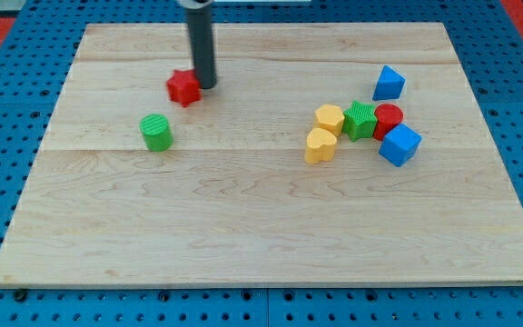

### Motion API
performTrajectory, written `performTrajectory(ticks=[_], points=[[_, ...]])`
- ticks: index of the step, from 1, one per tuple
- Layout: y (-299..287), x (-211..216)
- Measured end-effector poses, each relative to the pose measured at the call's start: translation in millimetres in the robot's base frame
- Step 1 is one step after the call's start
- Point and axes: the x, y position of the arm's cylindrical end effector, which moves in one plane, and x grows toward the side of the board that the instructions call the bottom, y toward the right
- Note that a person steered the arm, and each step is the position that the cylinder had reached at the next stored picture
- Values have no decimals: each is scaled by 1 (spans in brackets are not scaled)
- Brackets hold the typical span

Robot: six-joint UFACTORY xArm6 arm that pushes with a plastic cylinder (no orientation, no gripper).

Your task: Push the blue triangle vertical to the green circle

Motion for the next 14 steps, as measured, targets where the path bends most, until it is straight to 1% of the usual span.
performTrajectory(ticks=[1,2,3,4,5,6,7,8,10,11,12,13,14], points=[[-8,0],[85,1],[210,-5],[201,25],[254,64],[314,57],[312,28],[269,-6],[82,-36],[120,-36],[150,5],[218,-5],[180,-45]])
